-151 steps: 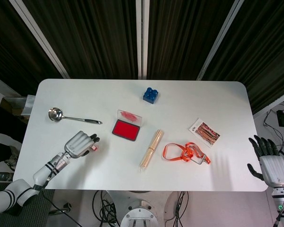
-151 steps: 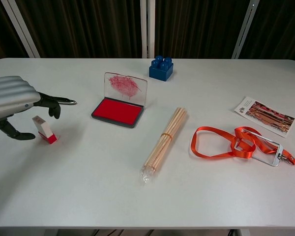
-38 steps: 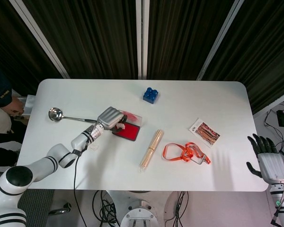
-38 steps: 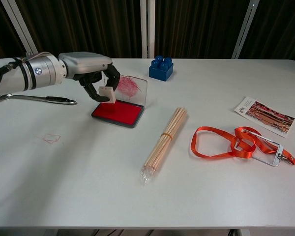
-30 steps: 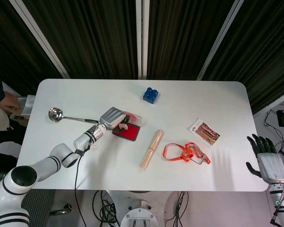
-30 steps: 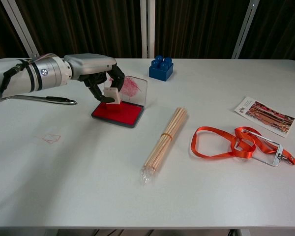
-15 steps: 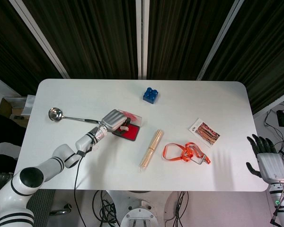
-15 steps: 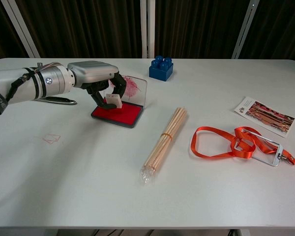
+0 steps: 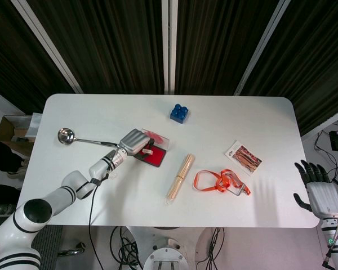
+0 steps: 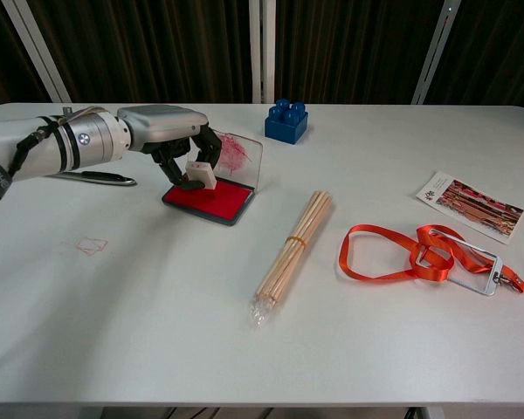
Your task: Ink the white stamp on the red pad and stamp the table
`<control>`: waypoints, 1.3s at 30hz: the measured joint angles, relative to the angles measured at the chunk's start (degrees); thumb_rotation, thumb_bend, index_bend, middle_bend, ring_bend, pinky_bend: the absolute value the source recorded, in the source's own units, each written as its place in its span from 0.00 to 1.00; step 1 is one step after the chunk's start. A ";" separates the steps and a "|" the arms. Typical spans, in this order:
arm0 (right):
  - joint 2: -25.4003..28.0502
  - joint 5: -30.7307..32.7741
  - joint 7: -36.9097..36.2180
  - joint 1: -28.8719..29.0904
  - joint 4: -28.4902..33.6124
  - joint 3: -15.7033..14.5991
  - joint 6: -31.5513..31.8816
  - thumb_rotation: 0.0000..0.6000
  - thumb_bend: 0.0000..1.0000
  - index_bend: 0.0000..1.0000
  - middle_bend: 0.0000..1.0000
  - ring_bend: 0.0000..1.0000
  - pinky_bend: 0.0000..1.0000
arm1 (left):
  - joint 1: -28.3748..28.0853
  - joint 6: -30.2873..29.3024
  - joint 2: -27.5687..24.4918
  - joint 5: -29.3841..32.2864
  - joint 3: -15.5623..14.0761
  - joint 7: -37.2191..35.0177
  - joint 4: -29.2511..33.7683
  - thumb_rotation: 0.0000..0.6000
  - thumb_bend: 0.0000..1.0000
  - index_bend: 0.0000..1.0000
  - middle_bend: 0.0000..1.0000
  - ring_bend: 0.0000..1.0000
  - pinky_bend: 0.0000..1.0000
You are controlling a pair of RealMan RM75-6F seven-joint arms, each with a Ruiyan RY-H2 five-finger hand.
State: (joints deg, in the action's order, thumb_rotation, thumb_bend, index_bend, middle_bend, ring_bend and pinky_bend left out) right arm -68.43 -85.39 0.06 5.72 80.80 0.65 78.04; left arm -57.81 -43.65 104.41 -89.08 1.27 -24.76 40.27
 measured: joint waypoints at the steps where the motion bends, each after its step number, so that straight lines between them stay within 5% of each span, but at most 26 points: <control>1: -0.01 0.01 -0.04 0.02 -0.01 0.00 -0.05 1.00 0.23 0.00 0.00 0.00 0.00 | -0.02 -0.15 -0.63 0.13 0.17 -0.03 0.85 1.00 0.40 0.62 0.60 0.91 0.99; 12: -0.09 -0.60 -0.56 0.08 -0.27 -0.24 0.14 1.00 0.23 0.00 0.00 0.00 0.00 | 1.67 -1.04 -11.73 1.48 0.31 1.53 15.61 1.00 0.40 0.62 0.61 0.91 0.99; 22: -0.19 -0.89 -0.82 0.42 -0.44 -0.32 -0.22 1.00 0.23 0.00 0.00 0.00 0.00 | 9.66 -1.57 -25.29 3.12 -5.88 8.70 31.92 1.00 0.40 0.62 0.60 0.91 0.99; 39: 0.31 -0.54 0.15 0.19 0.36 -0.68 -0.45 1.00 0.23 0.00 0.00 0.00 0.00 | 15.36 -3.30 -22.43 3.60 -7.56 11.82 29.17 1.00 0.40 0.62 0.60 0.91 0.99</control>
State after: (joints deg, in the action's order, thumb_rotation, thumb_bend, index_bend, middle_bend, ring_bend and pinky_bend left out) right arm -68.13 -85.93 0.20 5.91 81.16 -0.04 77.59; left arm -42.44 -46.95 81.97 -85.48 -6.29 -12.94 69.44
